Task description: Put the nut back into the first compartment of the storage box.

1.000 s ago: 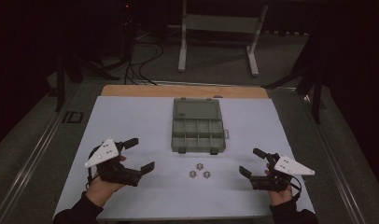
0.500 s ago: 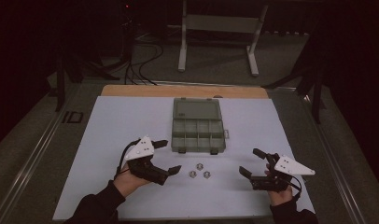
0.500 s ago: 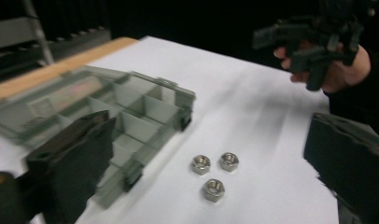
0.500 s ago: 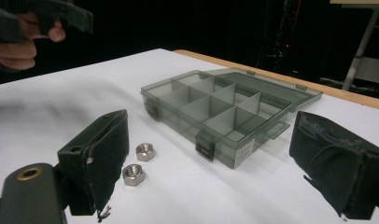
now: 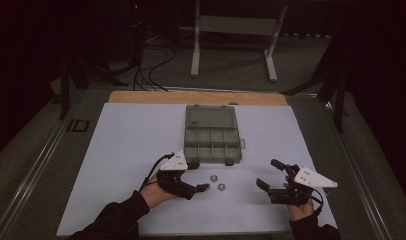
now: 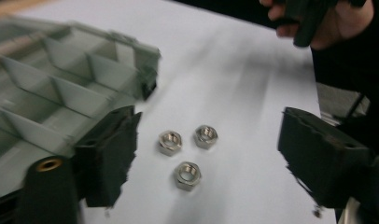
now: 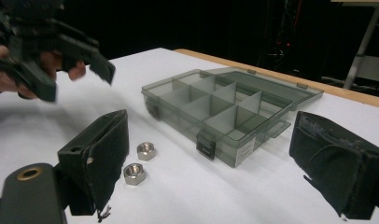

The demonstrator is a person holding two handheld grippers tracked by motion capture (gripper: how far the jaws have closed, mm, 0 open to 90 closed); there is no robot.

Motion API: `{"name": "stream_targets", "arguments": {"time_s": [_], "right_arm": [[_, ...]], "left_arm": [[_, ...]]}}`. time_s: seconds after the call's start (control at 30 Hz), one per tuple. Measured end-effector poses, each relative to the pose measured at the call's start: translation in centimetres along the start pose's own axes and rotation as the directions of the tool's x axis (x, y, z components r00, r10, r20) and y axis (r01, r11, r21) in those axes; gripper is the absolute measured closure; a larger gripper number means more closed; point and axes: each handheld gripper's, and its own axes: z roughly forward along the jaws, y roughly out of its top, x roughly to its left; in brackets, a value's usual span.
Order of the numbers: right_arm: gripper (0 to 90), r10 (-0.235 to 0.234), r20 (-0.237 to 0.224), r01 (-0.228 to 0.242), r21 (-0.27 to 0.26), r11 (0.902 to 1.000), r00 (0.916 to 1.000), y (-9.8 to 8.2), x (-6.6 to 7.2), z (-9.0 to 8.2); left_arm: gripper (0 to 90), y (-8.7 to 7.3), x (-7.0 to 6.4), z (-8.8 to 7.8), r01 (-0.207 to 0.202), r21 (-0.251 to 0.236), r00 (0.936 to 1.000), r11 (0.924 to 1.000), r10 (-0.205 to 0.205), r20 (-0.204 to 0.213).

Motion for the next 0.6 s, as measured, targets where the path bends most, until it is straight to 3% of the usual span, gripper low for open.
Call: {"name": "stream_targets", "arguments": {"time_s": [0.2, 0.33, 0.57, 0.6], "right_arm": [[12.1, 0.005, -0.003, -0.005, -0.003, 1.0000, 1.0000, 0.0, 0.0, -0.1], [12.1, 0.007, -0.007, -0.007, -0.003, 1.0000, 1.0000, 0.0, 0.0, -0.1], [12.1, 0.008, -0.009, -0.008, -0.003, 1.0000, 0.9999, 0.0, 0.0, -0.2], [12.1, 0.008, -0.009, -0.008, -0.002, 1.0000, 0.9999, 0.0, 0.0, -0.2]], "left_arm": [[35.0, -0.7, 0.1, 2.2, -0.036, 0.076, 0.9994, 0.9965, 0.036, -0.001], [38.5, -1.2, 0.1, 3.3, -0.084, 0.151, 0.9959, 0.9849, 0.088, -0.020], [51.1, -1.6, 0.5, 4.2, -0.103, 0.200, 0.9942, 0.9743, 0.107, -0.010], [52.4, -1.7, 0.6, 4.4, -0.097, 0.197, 0.9946, 0.9755, 0.103, -0.017]]}}
